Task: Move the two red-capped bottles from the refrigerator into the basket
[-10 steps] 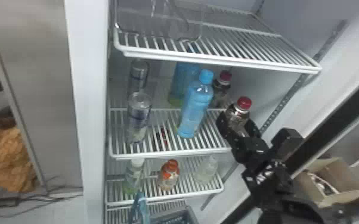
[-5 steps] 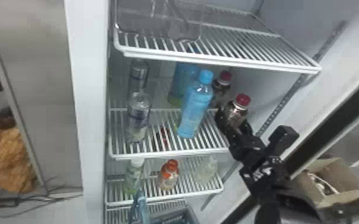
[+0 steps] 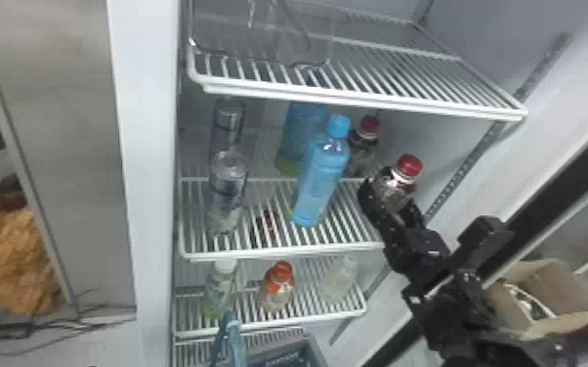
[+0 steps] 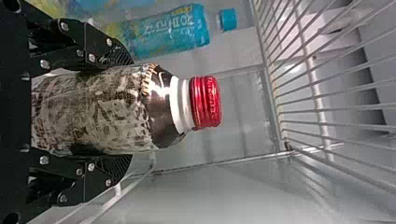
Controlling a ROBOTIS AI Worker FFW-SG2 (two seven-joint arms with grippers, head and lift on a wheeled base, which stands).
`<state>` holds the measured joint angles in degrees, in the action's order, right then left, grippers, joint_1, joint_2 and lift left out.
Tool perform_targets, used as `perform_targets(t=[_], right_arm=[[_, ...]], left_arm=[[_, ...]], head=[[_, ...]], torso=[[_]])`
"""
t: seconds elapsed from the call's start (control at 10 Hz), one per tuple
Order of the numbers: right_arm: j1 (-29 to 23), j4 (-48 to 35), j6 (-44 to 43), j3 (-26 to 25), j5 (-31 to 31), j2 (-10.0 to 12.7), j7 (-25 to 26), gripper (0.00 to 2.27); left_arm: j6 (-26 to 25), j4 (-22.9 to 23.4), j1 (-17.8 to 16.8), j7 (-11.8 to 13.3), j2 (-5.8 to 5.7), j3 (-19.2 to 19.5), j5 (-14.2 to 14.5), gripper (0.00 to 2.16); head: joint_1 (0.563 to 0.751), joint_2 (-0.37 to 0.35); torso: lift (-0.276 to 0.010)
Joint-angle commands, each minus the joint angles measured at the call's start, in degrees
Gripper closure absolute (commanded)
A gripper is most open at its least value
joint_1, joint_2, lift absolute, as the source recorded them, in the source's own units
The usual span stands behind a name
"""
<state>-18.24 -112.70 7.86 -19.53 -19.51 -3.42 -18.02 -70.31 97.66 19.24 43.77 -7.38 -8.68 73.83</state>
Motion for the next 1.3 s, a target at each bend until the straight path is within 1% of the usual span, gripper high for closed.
perform_targets(t=[0.0,0.3,0.6,0.9,1.2], right_arm=[[-3.3,-3.4,0.0,-0.4,-2.0,0.0,0.0,1.28],[-10.3,-10.0,0.1,-2.0,-4.0,1.0,-0.1,1.28],[-17.1,-16.0,3.0,-3.3,-5.5,1.7,-1.3,1.28],[-24.2,-23.6,10.1,-6.8,-5.4,3.2,-4.0,1.28],[-30.4,-30.9,18.3,-9.7,-4.6,3.5,-6.3,1.28]], left_arm=[[0.0,0.0,0.0,0.0,0.0,-0.1,0.0,1.2],[0.0,0.0,0.0,0.0,-0.09,0.0,0.0,1.2],[0.0,0.0,0.2,-0.1,-0.09,0.0,0.0,1.2],[0.1,0.0,0.0,-0.1,0.0,0.0,0.0,1.2],[0.3,0.0,0.2,-0.1,0.0,0.0,0.0,1.2]], head=[[0.695,-0.35],[0.695,-0.35],[0.695,-0.35],[0.695,-0.35],[0.695,-0.35]], torso=[[0.0],[0.0],[0.0],[0.0],[0.0]])
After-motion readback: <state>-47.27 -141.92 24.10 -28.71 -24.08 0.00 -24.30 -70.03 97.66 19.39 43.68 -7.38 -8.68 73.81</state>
